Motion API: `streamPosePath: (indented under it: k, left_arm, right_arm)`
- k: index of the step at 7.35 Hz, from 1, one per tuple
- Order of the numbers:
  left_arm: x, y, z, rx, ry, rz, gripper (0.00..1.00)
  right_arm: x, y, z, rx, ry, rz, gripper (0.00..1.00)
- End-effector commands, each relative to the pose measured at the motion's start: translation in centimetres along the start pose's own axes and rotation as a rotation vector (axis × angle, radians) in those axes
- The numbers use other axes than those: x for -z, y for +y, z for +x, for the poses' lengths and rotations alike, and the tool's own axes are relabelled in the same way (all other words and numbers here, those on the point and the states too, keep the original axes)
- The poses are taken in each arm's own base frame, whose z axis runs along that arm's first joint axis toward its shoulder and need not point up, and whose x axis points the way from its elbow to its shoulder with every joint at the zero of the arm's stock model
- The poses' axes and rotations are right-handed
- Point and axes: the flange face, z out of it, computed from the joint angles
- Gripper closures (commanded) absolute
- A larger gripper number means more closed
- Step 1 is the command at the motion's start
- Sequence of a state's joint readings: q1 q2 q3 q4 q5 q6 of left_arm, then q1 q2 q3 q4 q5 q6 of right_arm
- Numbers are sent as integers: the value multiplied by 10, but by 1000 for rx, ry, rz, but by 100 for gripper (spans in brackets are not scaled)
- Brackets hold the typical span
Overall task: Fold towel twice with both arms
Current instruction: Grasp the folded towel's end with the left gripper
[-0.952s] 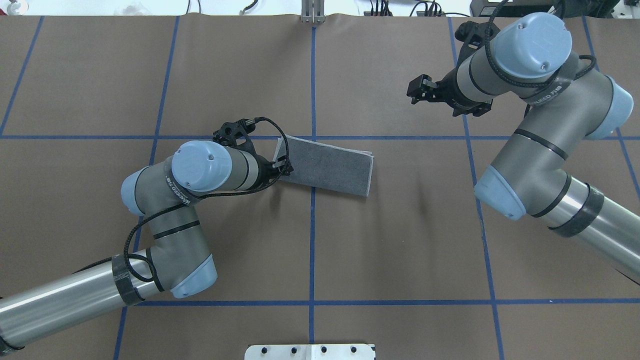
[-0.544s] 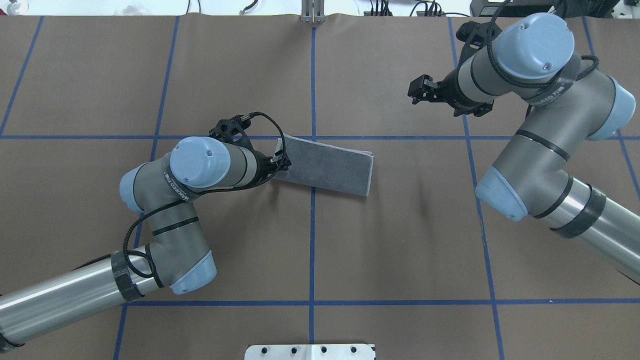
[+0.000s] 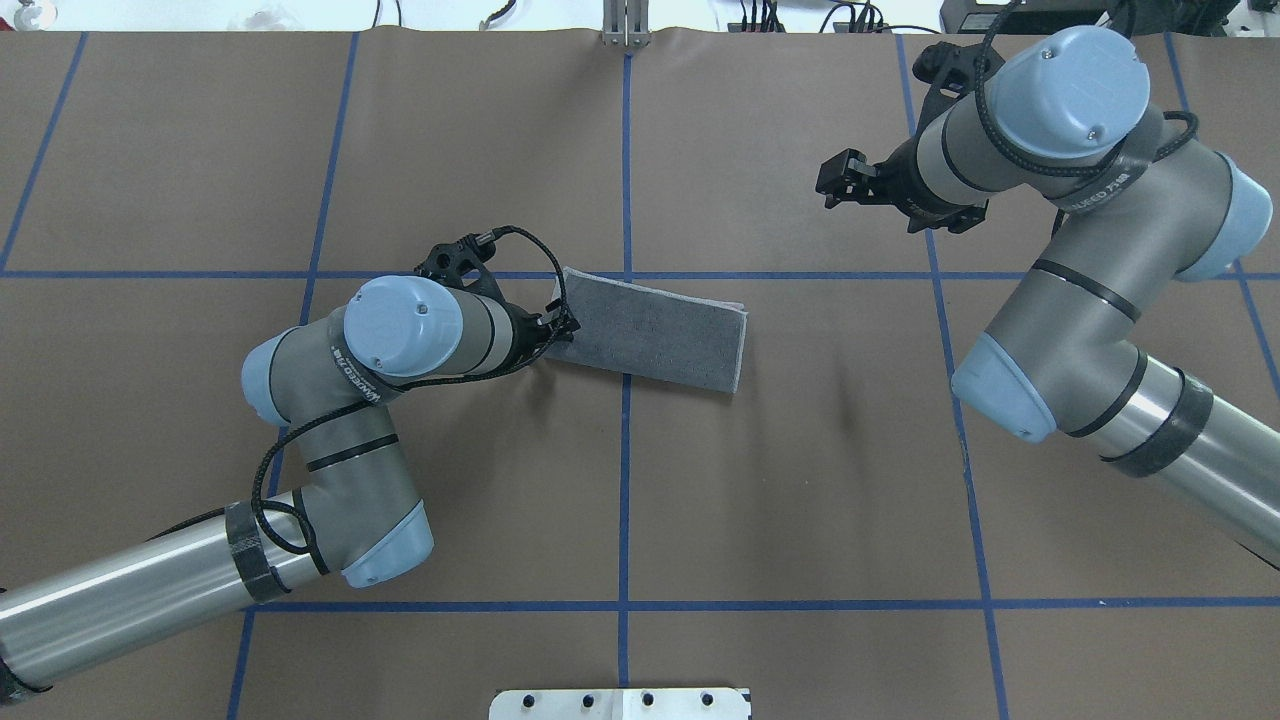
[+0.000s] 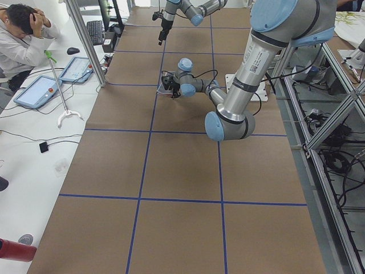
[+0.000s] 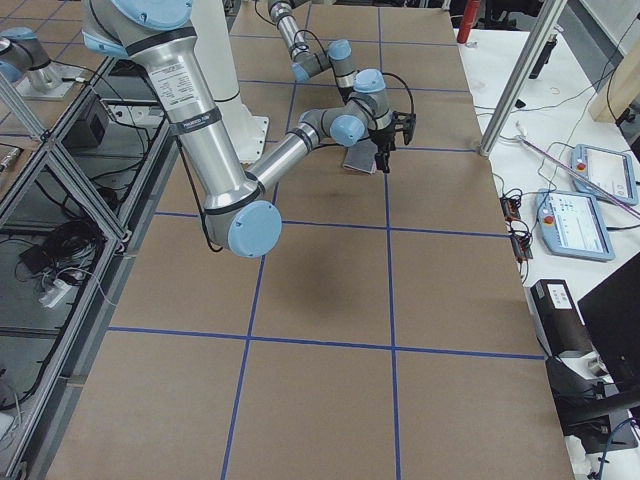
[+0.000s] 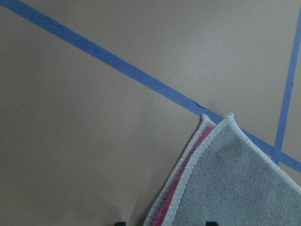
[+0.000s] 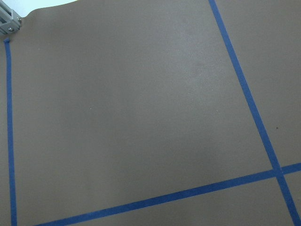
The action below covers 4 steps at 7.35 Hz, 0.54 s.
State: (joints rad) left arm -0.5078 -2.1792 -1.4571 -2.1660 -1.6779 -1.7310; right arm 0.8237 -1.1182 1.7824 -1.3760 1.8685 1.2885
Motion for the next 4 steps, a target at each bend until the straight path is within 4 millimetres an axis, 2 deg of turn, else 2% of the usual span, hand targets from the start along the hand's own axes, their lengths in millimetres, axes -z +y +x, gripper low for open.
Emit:
streamPosePath:
  k: [1, 2, 4]
  left_arm:
    - [0, -1, 0, 1, 1, 2, 47]
    - [0, -1, 0, 0, 1, 4, 59]
    - [0, 0, 0, -7, -1, 1, 66]
  right_arm:
    - [0, 0, 0, 0, 0, 0, 1]
    - [0, 0, 0, 0, 0, 2, 1]
    - [1, 0, -1, 1, -2, 2, 1]
